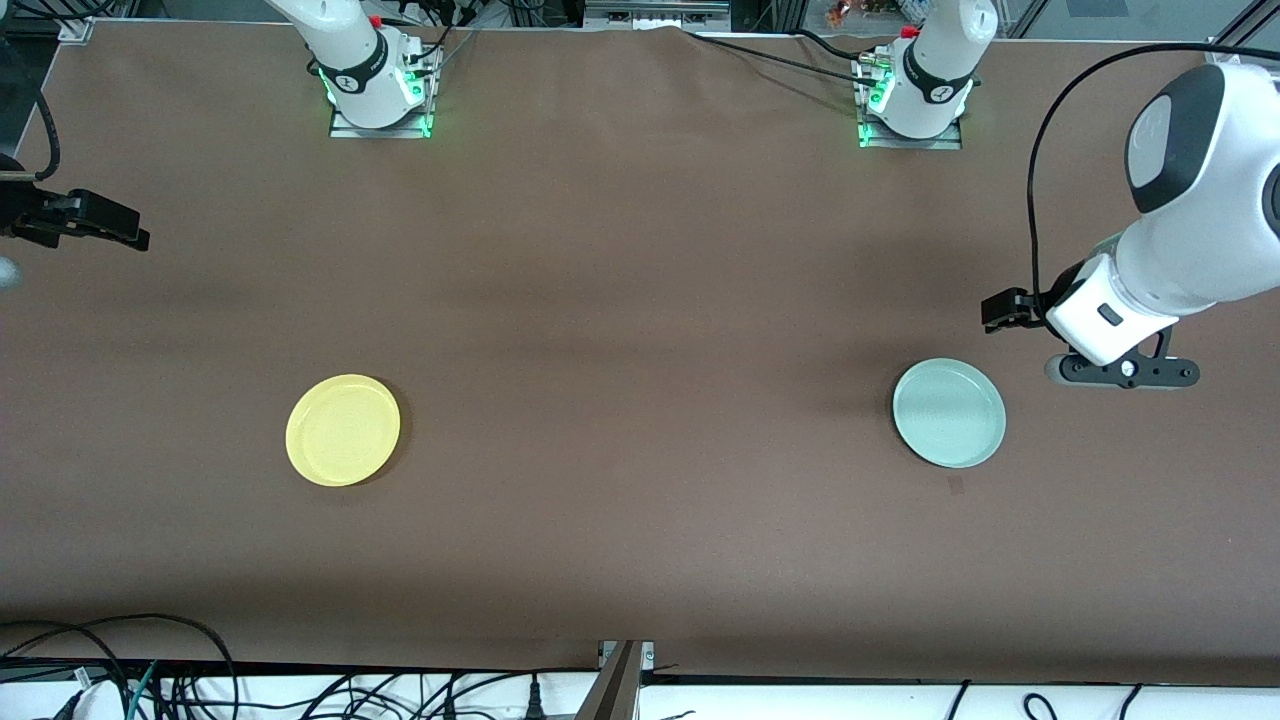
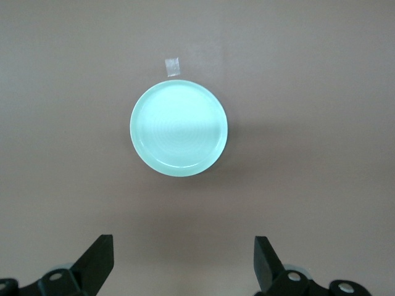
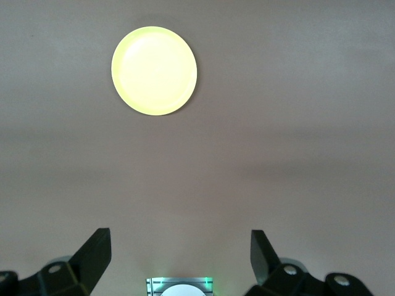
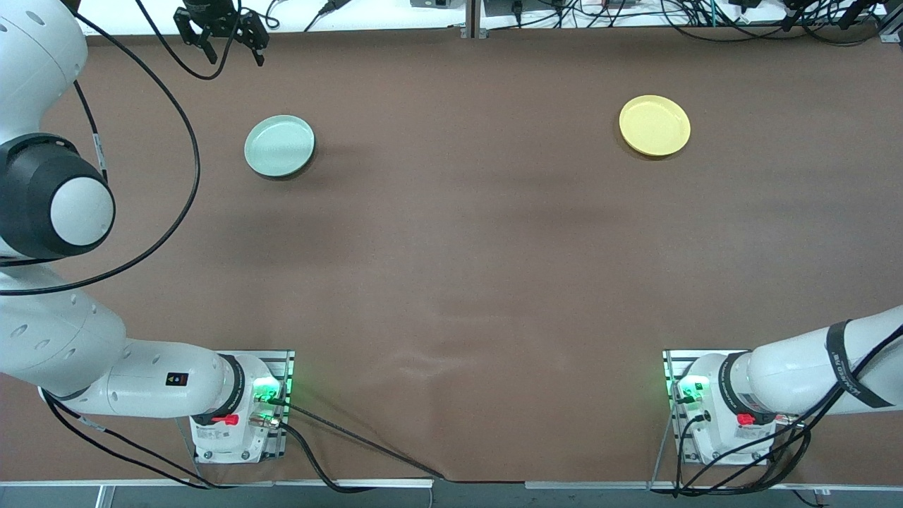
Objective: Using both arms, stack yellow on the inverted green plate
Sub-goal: 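Move the left gripper down to the green plate's rim, then grasp the green plate rim with the left gripper while the right gripper reaches out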
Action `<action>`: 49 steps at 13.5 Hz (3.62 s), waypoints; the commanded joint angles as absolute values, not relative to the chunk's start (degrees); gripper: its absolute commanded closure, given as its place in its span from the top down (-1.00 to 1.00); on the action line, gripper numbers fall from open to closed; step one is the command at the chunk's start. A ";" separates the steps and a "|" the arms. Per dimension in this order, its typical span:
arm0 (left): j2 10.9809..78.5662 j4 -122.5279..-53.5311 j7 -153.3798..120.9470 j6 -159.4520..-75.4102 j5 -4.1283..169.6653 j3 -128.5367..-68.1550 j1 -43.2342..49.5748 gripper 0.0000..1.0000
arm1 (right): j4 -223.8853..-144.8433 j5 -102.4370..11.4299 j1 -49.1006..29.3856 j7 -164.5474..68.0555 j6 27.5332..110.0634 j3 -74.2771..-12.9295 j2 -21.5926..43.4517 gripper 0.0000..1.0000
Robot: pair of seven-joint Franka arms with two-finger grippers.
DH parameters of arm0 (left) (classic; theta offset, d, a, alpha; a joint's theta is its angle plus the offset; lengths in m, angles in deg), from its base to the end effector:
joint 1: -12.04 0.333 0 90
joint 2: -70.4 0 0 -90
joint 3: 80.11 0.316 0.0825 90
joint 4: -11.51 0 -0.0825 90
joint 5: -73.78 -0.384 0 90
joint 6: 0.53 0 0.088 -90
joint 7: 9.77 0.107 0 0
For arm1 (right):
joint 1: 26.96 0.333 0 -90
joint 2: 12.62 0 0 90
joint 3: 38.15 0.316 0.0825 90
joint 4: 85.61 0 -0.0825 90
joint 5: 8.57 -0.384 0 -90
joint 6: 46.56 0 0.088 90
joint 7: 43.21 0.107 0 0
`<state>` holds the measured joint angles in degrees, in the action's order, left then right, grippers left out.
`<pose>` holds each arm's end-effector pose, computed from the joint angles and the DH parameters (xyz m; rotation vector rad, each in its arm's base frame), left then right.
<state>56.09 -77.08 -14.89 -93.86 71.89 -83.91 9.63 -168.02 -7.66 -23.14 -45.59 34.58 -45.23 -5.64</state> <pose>0.6168 -0.0598 0.4937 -3.0984 0.0356 0.2547 0.5741 -0.0300 0.6052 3.1096 -0.0262 -0.2249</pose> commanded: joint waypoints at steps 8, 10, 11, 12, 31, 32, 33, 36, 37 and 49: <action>47.03 -88.33 -14.42 -114.06 67.19 -84.06 14.15 1.00 | -166.82 -8.75 -23.53 -45.59 34.39 -45.36 -5.15 1.00; 43.17 -88.25 -14.42 -118.72 67.18 -84.06 15.46 1.00 | -166.82 -8.75 -23.53 -45.59 34.30 -45.36 -5.15 1.00; 41.50 -88.16 -14.25 -121.27 67.10 -84.06 16.08 1.00 | -166.82 -8.75 -23.62 -45.59 34.30 -45.36 -5.15 1.00; 40.26 -88.07 -13.73 -122.77 66.23 -84.06 17.04 1.00 | -166.82 -8.75 -23.53 -45.59 34.30 -45.36 -5.15 1.00; 32.25 -88.07 2.26 -135.27 65.08 -84.15 23.21 0.70 | -166.82 -8.75 -23.53 -45.67 34.30 -45.36 -5.06 1.00; 32.25 -88.16 2.62 -135.27 65.08 -84.15 23.21 0.67 | -166.82 -8.75 -23.53 -45.67 34.30 -45.36 -5.06 1.00; 32.25 -88.25 2.63 -135.27 65.08 -84.15 23.29 0.61 | -166.82 -8.75 -23.62 -45.67 34.30 -45.36 -5.06 1.00; 32.25 -88.34 2.63 -135.01 65.08 -84.15 23.29 0.45 | -166.73 -8.66 -23.62 -45.67 34.39 -45.45 -4.63 1.00; 32.25 -88.25 2.71 -134.92 65.08 -84.15 23.29 0.38 | -166.82 -8.66 -23.62 -45.67 34.56 -45.45 -4.62 1.00; 32.95 -88.34 2.45 -132.20 65.43 -84.77 23.12 0.05 | -166.82 -10.77 -23.88 -45.50 39.48 -45.62 -1.29 1.00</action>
